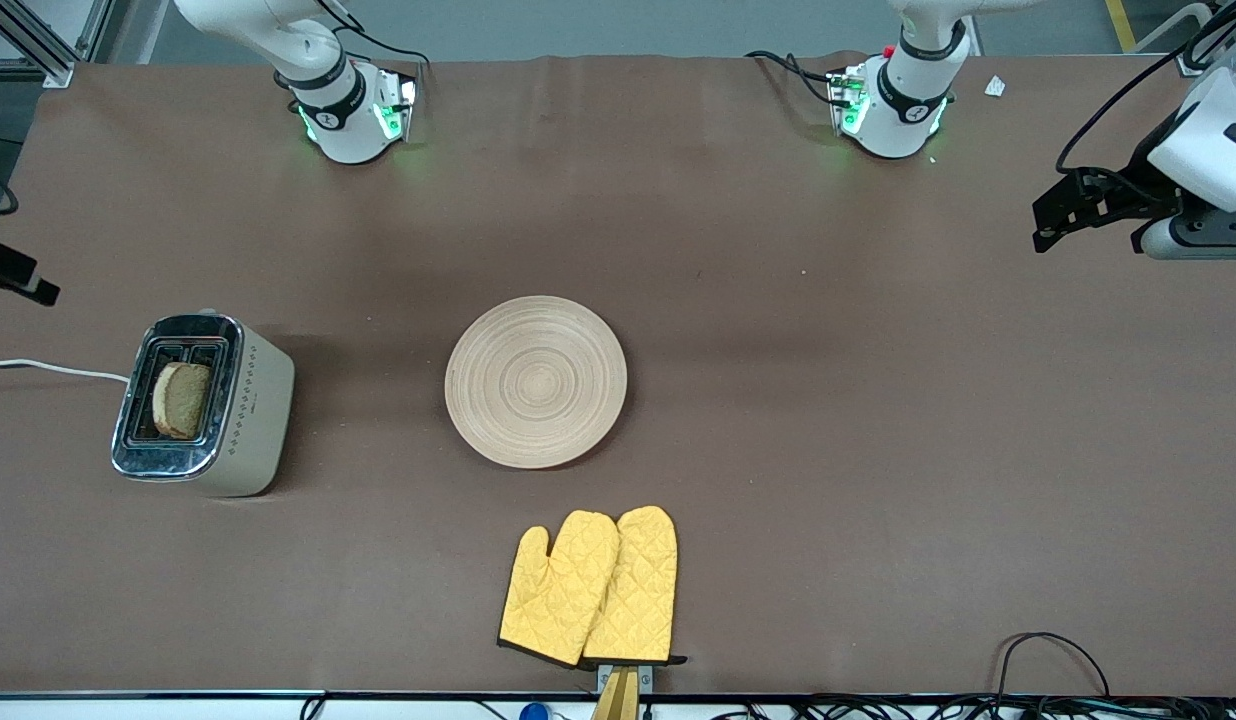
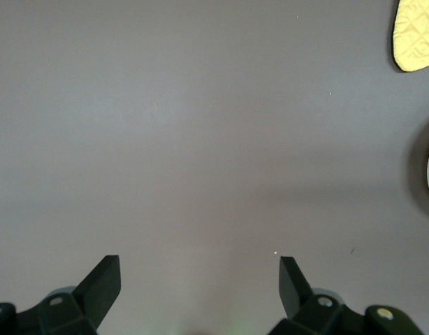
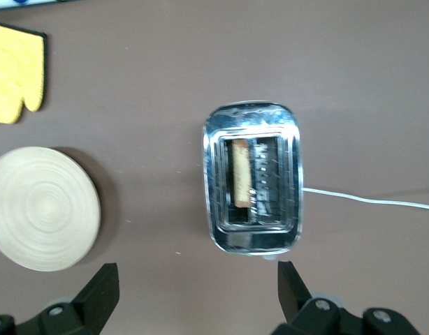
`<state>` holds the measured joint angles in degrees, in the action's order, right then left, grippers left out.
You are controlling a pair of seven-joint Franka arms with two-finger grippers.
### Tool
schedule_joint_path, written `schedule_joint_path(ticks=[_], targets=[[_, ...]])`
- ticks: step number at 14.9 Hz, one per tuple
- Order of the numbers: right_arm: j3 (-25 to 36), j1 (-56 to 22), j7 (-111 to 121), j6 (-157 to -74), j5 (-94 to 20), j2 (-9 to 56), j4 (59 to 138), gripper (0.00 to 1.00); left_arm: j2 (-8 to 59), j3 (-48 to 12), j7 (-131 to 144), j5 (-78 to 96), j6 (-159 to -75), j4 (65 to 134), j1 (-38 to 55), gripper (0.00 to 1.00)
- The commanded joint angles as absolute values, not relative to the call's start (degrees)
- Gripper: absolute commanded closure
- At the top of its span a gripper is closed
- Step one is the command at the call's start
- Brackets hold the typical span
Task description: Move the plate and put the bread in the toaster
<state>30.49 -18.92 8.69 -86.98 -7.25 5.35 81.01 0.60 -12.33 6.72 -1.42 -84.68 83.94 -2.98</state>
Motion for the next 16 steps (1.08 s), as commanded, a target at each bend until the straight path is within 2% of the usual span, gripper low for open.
schedule_joint_path(ticks=[1,9,10,11,12,16], targets=[[30.1,-21.3,8.3,-86.8,-4.0,3.5,82.2,0.0,0.9,-12.5,6.2,-1.1,-83.9,83.1,-3.0,0.0],[30.0,-20.6,9.1,-85.9,-3.5,3.3,82.1,0.0,0.9,-12.5,6.2,-1.1,-83.9,83.1,-3.0,0.0],[27.4,-16.7,9.1,-85.3,-3.9,3.1,82.1,0.0,0.9,-12.5,6.2,-1.1,-83.9,83.1,-3.0,0.0],[17.1,-7.6,9.2,-84.1,-3.8,2.4,82.1,0.0,0.9,-12.5,6.2,-1.1,-83.9,83.1,-3.0,0.0],[9.1,-1.9,9.0,-84.1,-3.1,0.7,82.6,0.0,0.9,-12.5,6.2,-1.1,-83.9,83.1,-3.0,0.0],[12.4,-6.3,6.3,-84.4,-2.0,0.3,82.3,0.0,0.9,-12.5,6.2,-1.0,-83.9,83.1,-3.0,0.0]])
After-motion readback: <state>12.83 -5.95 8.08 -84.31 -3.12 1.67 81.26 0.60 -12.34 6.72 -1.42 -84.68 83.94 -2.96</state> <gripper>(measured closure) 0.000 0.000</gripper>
